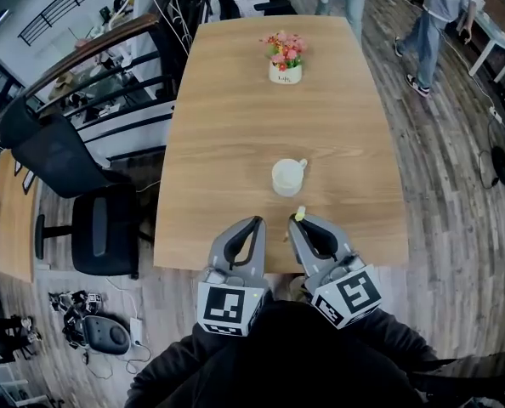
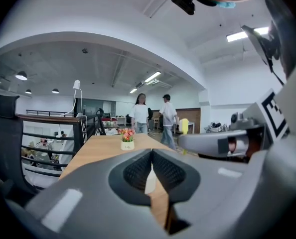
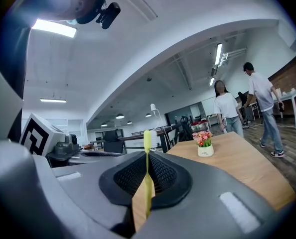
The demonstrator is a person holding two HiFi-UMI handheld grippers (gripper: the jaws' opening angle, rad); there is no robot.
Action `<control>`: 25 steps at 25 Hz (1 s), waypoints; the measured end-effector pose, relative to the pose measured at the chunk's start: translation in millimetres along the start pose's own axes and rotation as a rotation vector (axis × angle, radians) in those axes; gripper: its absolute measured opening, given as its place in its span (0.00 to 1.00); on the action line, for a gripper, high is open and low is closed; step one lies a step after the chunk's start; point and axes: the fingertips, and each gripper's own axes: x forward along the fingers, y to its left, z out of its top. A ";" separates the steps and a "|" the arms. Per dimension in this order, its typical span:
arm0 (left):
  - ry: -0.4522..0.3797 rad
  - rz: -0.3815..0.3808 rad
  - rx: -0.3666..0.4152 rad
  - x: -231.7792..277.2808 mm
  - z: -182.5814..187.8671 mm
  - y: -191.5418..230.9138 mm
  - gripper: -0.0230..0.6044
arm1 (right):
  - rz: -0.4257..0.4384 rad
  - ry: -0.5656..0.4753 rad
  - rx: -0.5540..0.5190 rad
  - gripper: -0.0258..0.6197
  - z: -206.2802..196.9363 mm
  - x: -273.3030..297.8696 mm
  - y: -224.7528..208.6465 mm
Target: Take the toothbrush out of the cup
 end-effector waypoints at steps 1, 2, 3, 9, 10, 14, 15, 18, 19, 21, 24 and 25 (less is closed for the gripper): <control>-0.006 -0.009 0.002 -1.0 1.8 0.1 0.05 | -0.004 -0.002 -0.006 0.06 1.4 -0.2 1.9; -0.013 -0.017 0.005 -1.6 3.7 0.5 0.05 | -0.008 -0.007 -0.012 0.06 3.5 0.0 3.1; -0.020 -0.023 0.007 -1.8 5.7 1.4 0.05 | -0.012 -0.012 -0.017 0.06 5.6 0.7 3.7; -0.043 -0.038 0.005 -3.8 8.0 6.7 0.05 | -0.032 -0.021 -0.025 0.05 7.8 1.9 6.7; -0.045 -0.043 0.006 -3.6 8.4 6.6 0.05 | -0.035 -0.021 -0.025 0.06 8.4 1.9 6.7; -0.050 -0.062 0.003 -5.8 10.1 2.5 0.05 | -0.051 -0.027 -0.023 0.06 11.3 -3.0 7.0; -0.050 -0.066 0.003 -6.1 10.4 1.1 0.05 | -0.055 -0.028 -0.021 0.06 11.6 -4.6 6.7; -0.051 -0.078 0.001 -5.6 9.8 -0.8 0.05 | -0.063 -0.027 -0.016 0.06 10.8 -6.5 6.2; -0.051 -0.082 0.000 -5.1 9.3 -1.1 0.05 | -0.066 -0.027 -0.015 0.06 10.3 -6.7 5.9; -0.049 -0.090 -0.001 -3.4 8.1 -2.0 0.05 | -0.072 -0.029 -0.013 0.06 9.9 -6.8 4.4; -0.046 -0.099 -0.002 -1.6 7.2 -3.6 0.05 | -0.077 -0.027 -0.008 0.06 9.4 -6.8 2.7; -0.043 -0.100 -0.003 -1.1 6.5 -4.2 0.05 | -0.077 -0.026 -0.006 0.06 9.0 -7.2 2.4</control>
